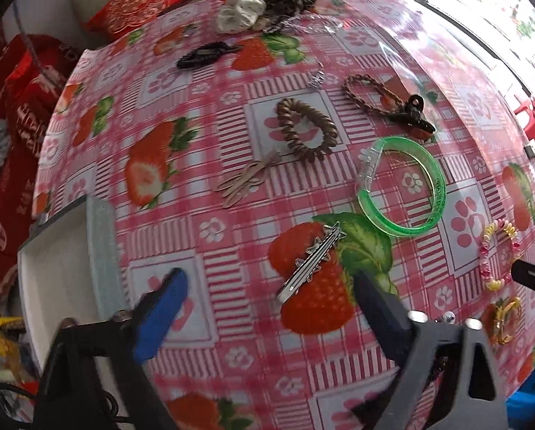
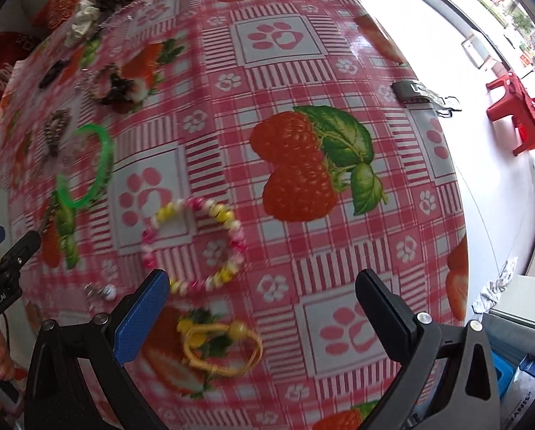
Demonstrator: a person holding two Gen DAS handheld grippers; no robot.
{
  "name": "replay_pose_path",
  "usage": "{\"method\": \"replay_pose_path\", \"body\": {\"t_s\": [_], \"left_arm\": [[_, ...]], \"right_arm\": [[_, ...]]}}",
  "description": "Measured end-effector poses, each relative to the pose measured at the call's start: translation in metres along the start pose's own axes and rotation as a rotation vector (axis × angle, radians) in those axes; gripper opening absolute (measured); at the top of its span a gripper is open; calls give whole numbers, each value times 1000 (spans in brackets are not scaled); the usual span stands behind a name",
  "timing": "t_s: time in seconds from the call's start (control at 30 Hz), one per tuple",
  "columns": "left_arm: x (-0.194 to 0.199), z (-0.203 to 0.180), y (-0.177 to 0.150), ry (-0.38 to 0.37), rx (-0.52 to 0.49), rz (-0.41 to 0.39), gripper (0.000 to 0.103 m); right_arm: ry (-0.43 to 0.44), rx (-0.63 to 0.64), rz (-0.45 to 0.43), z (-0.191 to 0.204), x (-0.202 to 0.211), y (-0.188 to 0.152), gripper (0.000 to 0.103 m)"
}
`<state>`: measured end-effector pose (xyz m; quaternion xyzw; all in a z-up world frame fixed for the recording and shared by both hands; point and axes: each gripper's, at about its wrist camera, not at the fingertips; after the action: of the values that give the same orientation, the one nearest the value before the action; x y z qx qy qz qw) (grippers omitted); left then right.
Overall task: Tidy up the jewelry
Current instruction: 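Grasp the silver hair clip with the left tool while the right tool grasps the beaded bracelet, then carry both items to the white tray and release them inside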
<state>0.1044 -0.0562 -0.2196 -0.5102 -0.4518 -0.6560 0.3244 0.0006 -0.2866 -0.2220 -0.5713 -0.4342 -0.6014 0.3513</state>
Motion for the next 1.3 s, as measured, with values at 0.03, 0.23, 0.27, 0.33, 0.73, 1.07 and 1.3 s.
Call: {"method": "replay_pose_path", "body": {"t_s": [0.03,0.23,0.27,0.33,0.73,1.07,1.3], "left_arm": [[-4,-2,1,-4,-7,7,88],[-15,-8,4,-27,-21,12,88],[-16,-9,4,-32,-20,11,88],[-17,-8,4,-51,-12,9,85],[-5,-25,-2,-155,-60,-8,22],[36,0,-15,-233,74,-71,19],[66,32,-24,-219,159,-122,19]], "right_arm": [[-7,-4,-4,0,-3,1,103],[-29,0,1,8,-17,-1,94],[-30,1,-5,9,-18,-2,92],[-36,3,-16,13,-17,-5,81],[-36,75,-56,44,-6,-16,10],[73,76,-137,40,35,-1,10],[143,110,-167,55,55,4,10]]}}
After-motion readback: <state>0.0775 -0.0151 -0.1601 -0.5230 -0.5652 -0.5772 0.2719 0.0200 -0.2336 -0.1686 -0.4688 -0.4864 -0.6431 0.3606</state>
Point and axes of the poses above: each gripper's, at about its wrist camera, not at the fingertips, and x roughly against the way its jaws point, z to its left, y to its top, and after that the axes turned 2 degrees about -y, right-handed
